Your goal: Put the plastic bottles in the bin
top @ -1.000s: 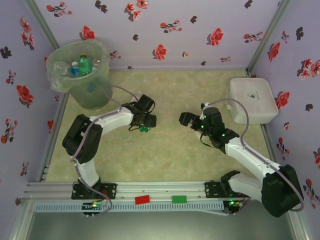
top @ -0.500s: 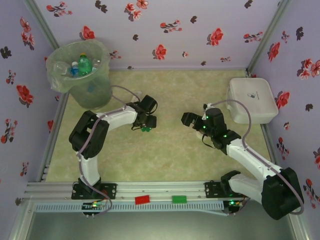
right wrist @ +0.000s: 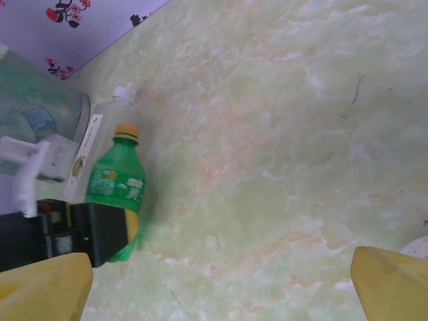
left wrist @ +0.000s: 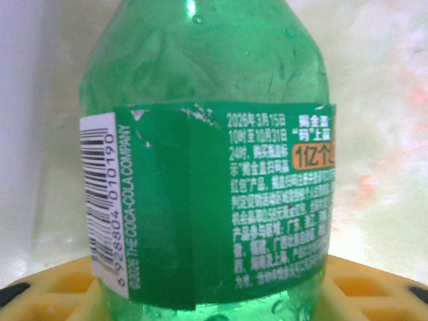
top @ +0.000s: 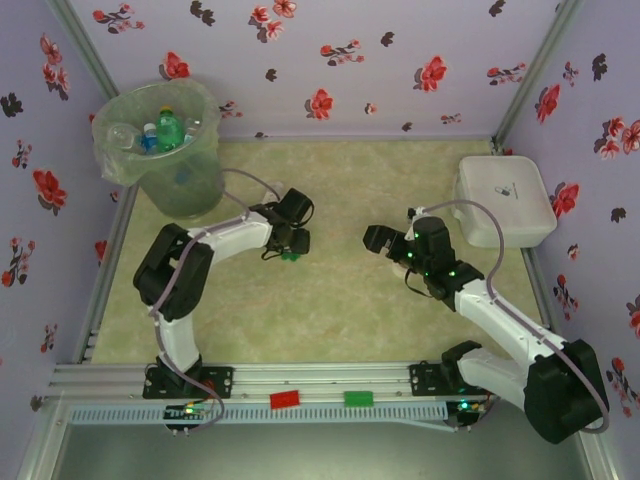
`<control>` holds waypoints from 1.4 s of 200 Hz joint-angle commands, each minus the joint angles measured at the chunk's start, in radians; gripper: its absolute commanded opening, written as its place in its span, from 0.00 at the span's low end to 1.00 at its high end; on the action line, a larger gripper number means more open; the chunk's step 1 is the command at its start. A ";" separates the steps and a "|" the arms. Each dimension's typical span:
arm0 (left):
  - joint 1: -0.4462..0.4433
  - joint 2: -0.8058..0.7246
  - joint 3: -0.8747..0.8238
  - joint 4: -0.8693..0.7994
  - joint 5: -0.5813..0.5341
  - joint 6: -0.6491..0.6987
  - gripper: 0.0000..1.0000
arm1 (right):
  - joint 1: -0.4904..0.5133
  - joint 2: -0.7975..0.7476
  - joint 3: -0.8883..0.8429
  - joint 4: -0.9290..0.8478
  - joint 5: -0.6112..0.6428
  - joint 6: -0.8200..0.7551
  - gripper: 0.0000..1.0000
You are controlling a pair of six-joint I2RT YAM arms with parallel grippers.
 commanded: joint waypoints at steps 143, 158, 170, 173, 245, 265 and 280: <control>0.360 -0.275 0.737 -0.432 -0.207 0.533 0.32 | -0.004 0.115 -0.011 0.307 -0.289 0.107 1.00; 0.401 -0.229 0.820 -0.458 -0.195 0.559 0.32 | -0.003 0.115 0.002 0.283 -0.287 0.099 1.00; 0.429 -0.186 0.885 -0.493 -0.181 0.566 0.32 | -0.004 0.110 0.014 0.265 -0.287 0.093 1.00; 0.436 -0.178 0.898 -0.498 -0.176 0.568 0.32 | -0.005 0.109 0.016 0.260 -0.289 0.092 1.00; 0.556 0.052 1.113 -0.575 -0.065 0.510 0.32 | -0.003 0.036 0.030 0.202 -0.261 0.080 1.00; 0.579 0.110 1.164 -0.604 -0.032 0.459 0.32 | -0.003 0.017 0.023 0.189 -0.250 0.078 1.00; 0.584 0.143 1.198 -0.634 -0.029 0.450 0.33 | -0.003 0.003 0.017 0.178 -0.242 0.075 1.00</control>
